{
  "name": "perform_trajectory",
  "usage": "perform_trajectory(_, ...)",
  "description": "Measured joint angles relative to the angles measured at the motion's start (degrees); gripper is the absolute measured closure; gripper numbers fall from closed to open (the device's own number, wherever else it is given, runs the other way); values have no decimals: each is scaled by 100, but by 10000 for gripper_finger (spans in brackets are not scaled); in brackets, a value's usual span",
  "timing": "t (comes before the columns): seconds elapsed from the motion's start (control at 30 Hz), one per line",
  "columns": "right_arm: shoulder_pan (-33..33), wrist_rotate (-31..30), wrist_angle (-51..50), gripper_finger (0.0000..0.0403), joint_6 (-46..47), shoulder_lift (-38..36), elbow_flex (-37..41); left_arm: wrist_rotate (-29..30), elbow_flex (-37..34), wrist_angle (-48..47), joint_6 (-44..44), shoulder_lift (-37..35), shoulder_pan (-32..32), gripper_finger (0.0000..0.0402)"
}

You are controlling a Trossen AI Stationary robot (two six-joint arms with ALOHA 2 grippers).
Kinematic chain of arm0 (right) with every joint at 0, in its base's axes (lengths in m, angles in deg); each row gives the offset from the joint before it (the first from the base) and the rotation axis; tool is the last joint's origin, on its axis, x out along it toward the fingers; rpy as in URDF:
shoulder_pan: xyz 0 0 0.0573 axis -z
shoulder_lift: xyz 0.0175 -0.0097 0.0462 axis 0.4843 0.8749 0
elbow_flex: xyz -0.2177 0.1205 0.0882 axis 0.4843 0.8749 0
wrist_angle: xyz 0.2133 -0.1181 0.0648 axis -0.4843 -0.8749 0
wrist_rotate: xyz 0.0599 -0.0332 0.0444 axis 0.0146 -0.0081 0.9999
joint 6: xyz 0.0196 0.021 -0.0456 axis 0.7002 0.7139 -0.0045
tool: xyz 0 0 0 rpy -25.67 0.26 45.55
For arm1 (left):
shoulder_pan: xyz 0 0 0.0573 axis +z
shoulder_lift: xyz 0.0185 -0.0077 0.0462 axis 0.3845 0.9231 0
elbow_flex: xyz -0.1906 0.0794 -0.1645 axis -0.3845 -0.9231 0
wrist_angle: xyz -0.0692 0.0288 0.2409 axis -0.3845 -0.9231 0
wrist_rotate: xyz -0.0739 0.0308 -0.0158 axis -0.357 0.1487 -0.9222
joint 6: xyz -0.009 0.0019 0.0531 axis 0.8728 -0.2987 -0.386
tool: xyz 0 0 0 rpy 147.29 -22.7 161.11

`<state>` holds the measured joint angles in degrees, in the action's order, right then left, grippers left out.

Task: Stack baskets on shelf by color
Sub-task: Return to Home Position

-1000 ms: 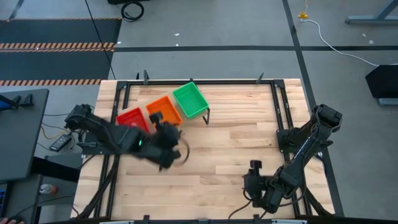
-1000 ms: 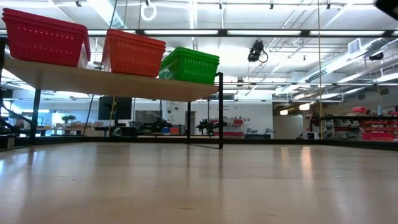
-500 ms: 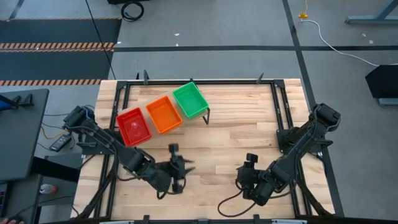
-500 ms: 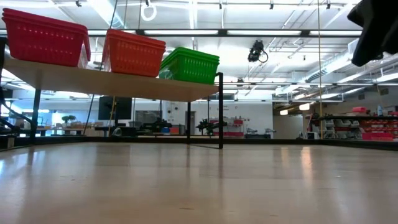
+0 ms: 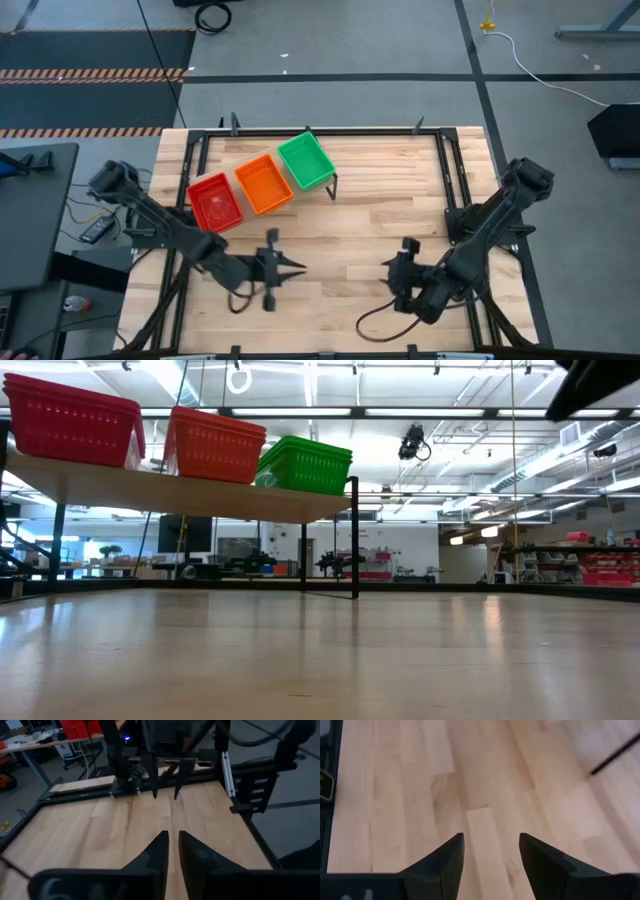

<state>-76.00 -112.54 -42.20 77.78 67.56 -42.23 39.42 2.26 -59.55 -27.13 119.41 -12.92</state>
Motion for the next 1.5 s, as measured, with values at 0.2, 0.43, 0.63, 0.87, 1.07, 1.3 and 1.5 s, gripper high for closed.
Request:
perform_trajectory(0.2, -443, -518, -894, 223, 642, -856, 0, 177, -284, -848, 250, -1277, -183, 386)
perform_trajectory(0.43, -1040, -1207, -2091, 235, 1751, -1323, 0, 668, -1572, -134, 297, -2480, -752, 392)
perform_trajectory(0.63, -1264, -1509, -3157, 240, 2693, -1388, 0, 616, -2289, 450, 223, -3171, -1330, 397)
perform_trajectory(0.87, -1640, -2093, -4044, 259, 3625, -1461, 0, 965, -2392, 448, 87, -3668, -2107, 398)
perform_trajectory(1.07, -2065, -2770, -4254, 299, 4074, -1483, 138, 1643, -2394, -12, -243, -4024, -2447, 398)
perform_trajectory(1.3, -2285, -2920, -4386, 363, 4528, -1711, 713, 1467, -2394, -283, -434, -4558, -2188, 400)
perform_trajectory(1.5, -2461, -3544, -3997, 394, 4532, -2151, 1471, 1423, -2799, -42, -620, -5002, -1916, 400)
